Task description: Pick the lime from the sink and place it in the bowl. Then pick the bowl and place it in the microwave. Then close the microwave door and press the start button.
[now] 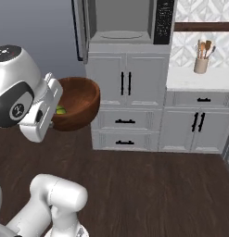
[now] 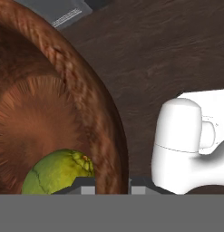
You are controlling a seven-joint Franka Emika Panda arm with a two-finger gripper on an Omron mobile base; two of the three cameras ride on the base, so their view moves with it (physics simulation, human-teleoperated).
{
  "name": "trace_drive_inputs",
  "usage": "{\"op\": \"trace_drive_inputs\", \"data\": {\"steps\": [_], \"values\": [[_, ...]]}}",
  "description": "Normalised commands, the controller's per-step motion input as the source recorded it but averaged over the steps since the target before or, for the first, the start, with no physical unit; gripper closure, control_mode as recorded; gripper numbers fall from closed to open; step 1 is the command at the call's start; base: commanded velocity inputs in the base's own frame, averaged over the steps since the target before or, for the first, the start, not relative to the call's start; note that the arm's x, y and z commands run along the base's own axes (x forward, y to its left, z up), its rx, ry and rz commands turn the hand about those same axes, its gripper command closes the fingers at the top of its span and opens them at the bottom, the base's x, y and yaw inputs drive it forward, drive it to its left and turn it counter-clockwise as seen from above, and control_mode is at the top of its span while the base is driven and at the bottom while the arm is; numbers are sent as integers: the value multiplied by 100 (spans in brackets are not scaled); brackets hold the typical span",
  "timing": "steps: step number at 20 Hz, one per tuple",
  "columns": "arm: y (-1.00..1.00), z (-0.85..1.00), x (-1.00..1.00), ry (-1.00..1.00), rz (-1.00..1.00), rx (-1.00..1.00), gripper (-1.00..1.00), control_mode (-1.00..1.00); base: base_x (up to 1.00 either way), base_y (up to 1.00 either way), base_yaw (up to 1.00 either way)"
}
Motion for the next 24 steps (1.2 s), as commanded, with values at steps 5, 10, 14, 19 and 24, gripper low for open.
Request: {"op": "trace_drive_inputs", "data": {"steps": [5,10,14,19,24], "values": [[0,0,0,0,0,0,100,100,24,-98,54],[0,0,0,0,0,0,100,100,28,-100,50],[0,0,0,0,0,0,100,100,53,-100,36],[0,0,0,0,0,0,100,100,100,-100,28],[0,0,0,0,0,0,100,100,100,-63,24]]}}
